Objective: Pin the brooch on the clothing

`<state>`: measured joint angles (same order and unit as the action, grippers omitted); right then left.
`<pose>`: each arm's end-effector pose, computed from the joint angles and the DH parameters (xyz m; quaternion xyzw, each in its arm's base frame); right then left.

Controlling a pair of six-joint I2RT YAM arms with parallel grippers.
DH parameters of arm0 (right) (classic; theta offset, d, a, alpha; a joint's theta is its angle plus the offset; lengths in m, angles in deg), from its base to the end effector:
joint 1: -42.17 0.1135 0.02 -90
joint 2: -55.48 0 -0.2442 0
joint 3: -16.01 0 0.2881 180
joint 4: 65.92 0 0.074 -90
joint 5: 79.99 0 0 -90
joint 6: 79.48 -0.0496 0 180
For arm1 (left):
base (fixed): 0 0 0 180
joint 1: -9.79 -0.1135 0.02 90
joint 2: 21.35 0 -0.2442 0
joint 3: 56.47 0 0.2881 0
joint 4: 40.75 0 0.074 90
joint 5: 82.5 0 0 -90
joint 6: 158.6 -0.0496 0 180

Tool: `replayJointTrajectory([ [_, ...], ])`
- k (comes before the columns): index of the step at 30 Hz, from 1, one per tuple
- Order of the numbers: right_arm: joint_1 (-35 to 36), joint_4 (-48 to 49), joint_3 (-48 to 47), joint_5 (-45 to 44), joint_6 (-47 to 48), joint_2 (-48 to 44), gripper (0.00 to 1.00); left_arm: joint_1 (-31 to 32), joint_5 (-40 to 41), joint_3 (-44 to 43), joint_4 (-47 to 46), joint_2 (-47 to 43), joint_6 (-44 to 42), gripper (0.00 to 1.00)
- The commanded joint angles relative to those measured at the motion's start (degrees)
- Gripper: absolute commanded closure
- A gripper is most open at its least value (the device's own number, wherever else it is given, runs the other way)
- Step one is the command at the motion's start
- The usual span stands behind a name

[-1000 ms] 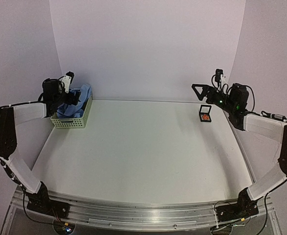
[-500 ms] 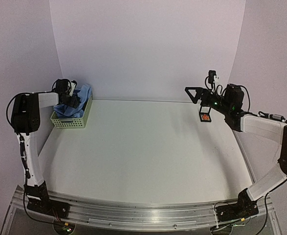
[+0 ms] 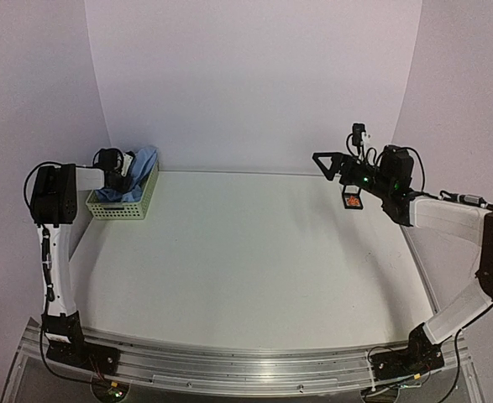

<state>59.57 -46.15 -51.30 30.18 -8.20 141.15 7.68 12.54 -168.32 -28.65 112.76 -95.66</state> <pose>0.3723 0.1346 0.2692 -0.1174 0.6890 0.3347 0.6321 0.5579 0.0249 0.1101 0.1708 0.8671 0.1550 0.4414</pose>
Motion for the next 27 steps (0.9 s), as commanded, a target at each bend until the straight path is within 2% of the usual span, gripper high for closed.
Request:
replayJointTrajectory([
  [1,0.27,0.72,-2.39,-1.73,-0.35,-1.53,0.02,-0.88,-1.29,0.98,-5.88,-6.13,-0.39,1.00],
  [14,2.87,0.75,-12.43,-1.74,-0.38,1.18,0.02,-0.80,-3.53,6.27,-12.52,-20.61,8.89,1.00],
  [21,5.79,0.88,-13.99,-1.07,-0.61,2.34,0.02,0.34,-11.57,13.40,-18.87,-29.93,5.97,1.00],
  [27,9.89,0.81,-16.91,1.22,-3.41,4.97,0.02,4.78,-12.73,22.57,-25.42,-41.87,1.38,1.00],
])
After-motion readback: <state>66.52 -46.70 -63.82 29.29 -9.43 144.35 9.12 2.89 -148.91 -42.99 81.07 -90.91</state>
